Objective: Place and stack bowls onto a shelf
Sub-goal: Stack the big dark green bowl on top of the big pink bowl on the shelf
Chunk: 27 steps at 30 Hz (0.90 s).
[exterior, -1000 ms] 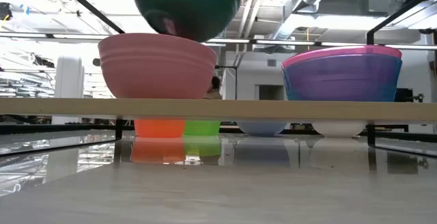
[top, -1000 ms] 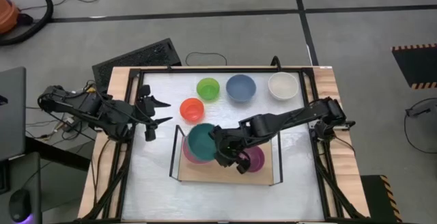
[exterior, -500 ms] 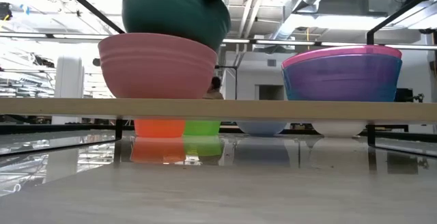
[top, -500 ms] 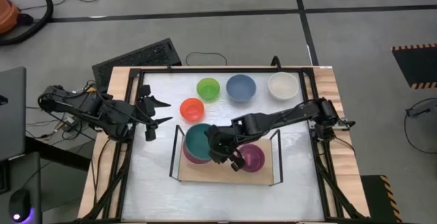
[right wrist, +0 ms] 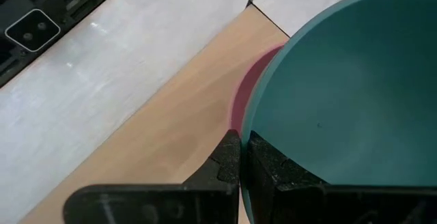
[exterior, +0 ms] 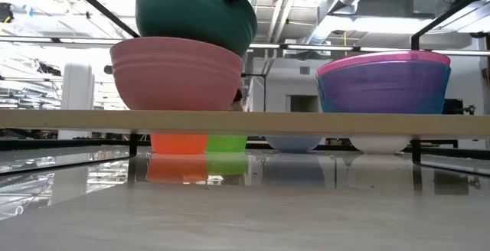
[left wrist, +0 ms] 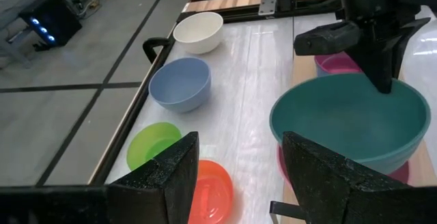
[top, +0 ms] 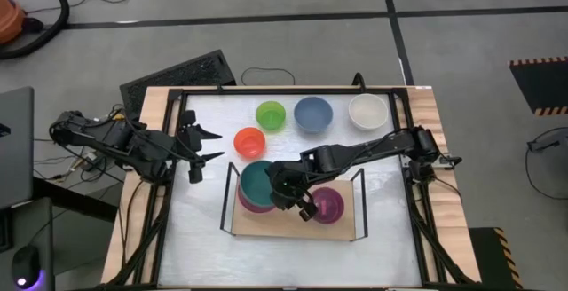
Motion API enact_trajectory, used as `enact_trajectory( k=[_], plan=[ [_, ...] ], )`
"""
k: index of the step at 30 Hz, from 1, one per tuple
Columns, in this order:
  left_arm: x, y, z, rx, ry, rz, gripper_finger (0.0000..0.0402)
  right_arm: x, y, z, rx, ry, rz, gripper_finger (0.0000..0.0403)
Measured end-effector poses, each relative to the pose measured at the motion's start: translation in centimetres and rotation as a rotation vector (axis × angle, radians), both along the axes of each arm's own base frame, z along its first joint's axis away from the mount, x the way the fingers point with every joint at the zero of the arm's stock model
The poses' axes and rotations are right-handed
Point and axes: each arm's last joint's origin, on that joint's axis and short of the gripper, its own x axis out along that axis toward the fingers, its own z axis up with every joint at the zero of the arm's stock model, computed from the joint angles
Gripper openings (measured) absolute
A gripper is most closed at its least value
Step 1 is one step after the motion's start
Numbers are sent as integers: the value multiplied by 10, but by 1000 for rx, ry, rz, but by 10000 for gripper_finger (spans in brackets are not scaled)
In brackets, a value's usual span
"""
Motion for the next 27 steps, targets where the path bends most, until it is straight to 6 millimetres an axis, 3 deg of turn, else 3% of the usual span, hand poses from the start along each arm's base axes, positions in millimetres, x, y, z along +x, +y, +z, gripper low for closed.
enact_trajectory(
  k=[17,23,27],
  plan=[
    [0,0,0,1,0,0,197,4,-3,3,58,-30,16,28],
    [0,0,0,0,-1,1,197,13,-4,-21,64,52,10,28],
    [0,0,0,7,1,-2,197,15,-3,-25,28,69,-3,28]
  ],
)
